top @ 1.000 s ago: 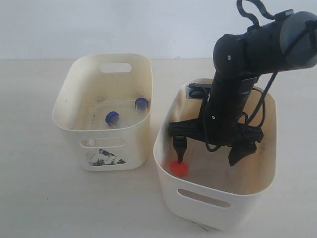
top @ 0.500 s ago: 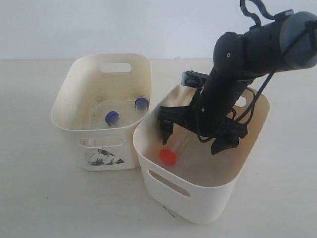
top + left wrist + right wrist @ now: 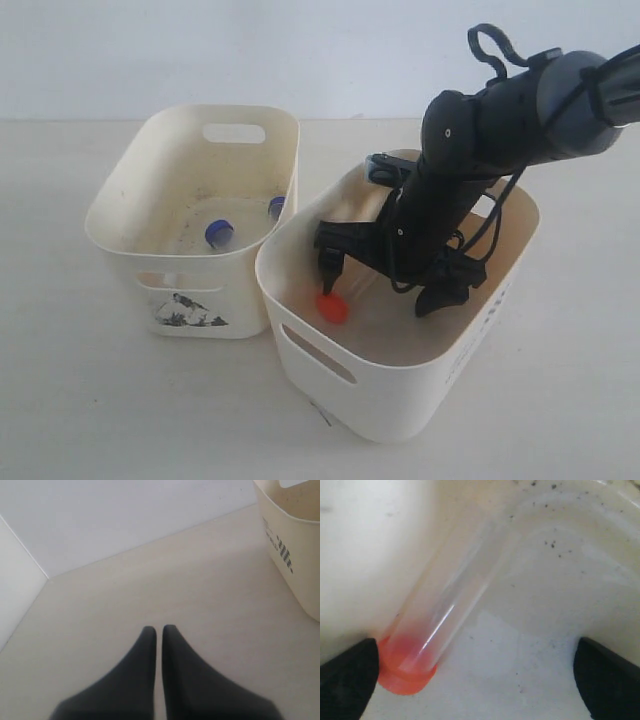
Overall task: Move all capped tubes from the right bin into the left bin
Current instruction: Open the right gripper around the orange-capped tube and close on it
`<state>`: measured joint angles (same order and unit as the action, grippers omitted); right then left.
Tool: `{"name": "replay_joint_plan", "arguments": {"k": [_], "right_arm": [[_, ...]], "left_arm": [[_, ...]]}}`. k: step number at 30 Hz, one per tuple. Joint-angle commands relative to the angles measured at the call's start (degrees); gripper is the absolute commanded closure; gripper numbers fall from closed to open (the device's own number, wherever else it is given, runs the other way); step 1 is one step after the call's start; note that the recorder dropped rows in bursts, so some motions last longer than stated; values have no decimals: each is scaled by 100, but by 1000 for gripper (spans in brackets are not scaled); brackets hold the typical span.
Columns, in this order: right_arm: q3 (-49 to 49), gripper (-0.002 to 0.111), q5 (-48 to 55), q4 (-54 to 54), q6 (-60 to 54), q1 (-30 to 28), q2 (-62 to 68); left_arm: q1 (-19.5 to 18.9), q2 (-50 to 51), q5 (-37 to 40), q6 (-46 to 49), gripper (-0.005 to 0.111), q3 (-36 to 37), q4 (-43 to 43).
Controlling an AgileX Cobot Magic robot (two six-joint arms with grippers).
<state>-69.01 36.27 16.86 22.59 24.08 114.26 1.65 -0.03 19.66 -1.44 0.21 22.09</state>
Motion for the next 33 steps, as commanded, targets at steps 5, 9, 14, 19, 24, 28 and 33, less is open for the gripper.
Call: {"name": "replay_joint_plan", "arguments": {"k": [5, 9, 14, 19, 24, 28, 33], "right_arm": [[33, 3, -340, 66, -53, -8, 427], [33, 3, -135, 66, -224, -8, 427], [33, 31, 55, 66, -213, -8, 427], [33, 47, 32, 66, -56, -8, 427], [33, 47, 264, 66, -23, -8, 427], [33, 47, -25, 55, 302, -8, 427], [33, 48, -119, 65, 382, -8, 427]], "left_arm": [[24, 3, -13, -54, 102, -21, -16], [24, 3, -13, -54, 102, -21, -16], [24, 3, -13, -54, 102, -21, -16], [24, 3, -13, -54, 102, -21, -16], [24, 3, -13, -54, 102, -21, -16], [24, 3, -13, -54, 102, -21, -16], [24, 3, -13, -54, 102, -21, -16]]}}
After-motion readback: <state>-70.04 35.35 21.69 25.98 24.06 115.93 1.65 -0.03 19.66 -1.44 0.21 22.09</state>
